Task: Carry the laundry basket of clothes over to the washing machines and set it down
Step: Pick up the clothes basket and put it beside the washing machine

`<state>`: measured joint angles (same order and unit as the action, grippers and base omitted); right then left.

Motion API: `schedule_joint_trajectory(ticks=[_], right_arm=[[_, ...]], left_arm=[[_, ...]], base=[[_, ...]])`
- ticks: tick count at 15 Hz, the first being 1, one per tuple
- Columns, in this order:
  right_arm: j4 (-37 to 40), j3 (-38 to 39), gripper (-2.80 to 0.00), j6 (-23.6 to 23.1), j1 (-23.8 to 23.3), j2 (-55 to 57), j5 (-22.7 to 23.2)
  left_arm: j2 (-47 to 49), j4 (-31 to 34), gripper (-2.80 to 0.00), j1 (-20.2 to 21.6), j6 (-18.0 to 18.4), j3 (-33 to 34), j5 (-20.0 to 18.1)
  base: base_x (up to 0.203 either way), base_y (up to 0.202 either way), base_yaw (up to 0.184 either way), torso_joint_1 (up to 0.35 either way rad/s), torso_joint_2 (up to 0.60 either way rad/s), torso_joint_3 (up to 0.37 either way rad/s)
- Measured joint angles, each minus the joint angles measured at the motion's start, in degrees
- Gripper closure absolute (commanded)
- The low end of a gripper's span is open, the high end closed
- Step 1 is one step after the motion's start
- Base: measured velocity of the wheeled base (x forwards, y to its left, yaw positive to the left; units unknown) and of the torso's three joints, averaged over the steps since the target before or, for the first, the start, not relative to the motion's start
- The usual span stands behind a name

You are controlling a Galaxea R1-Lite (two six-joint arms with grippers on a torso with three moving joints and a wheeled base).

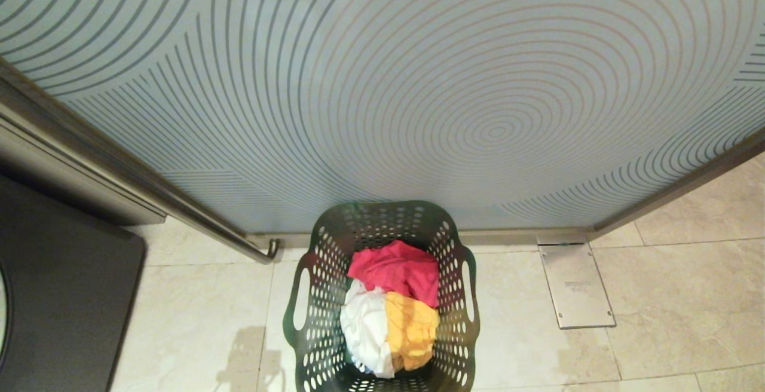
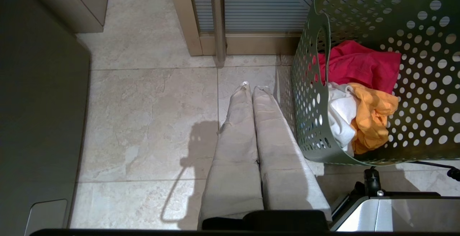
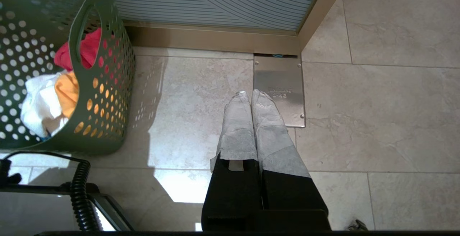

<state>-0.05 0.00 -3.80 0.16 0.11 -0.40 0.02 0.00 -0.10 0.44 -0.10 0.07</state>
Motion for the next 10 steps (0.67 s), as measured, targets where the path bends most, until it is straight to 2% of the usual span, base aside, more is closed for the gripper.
schedule_joint_trajectory(ticks=[6, 8, 10], right_arm=[[0.4, -0.63, 0.0, -1.21, 0.0, 0.02, -0.06], [1.64, -7.51, 0.0, 0.05, 0.0, 1.14, -0.9], [5.81, -21.57, 0.0, 2.7, -0.06, 6.11, -2.95]], left_arm=[[0.0, -0.3, 0.0, -0.06, 1.31, -0.19, 0.11], [0.61, 0.94, 0.0, -0.09, 2.12, -5.27, 0.06], [4.58, 5.09, 0.0, -0.12, 2.22, -15.87, -0.27]], base=[[0.0, 0.0, 0.0, 0.0, 0.0, 0.0], [0.0, 0.0, 0.0, 0.0, 0.0, 0.0], [0.0, 0.0, 0.0, 0.0, 0.0, 0.0]])
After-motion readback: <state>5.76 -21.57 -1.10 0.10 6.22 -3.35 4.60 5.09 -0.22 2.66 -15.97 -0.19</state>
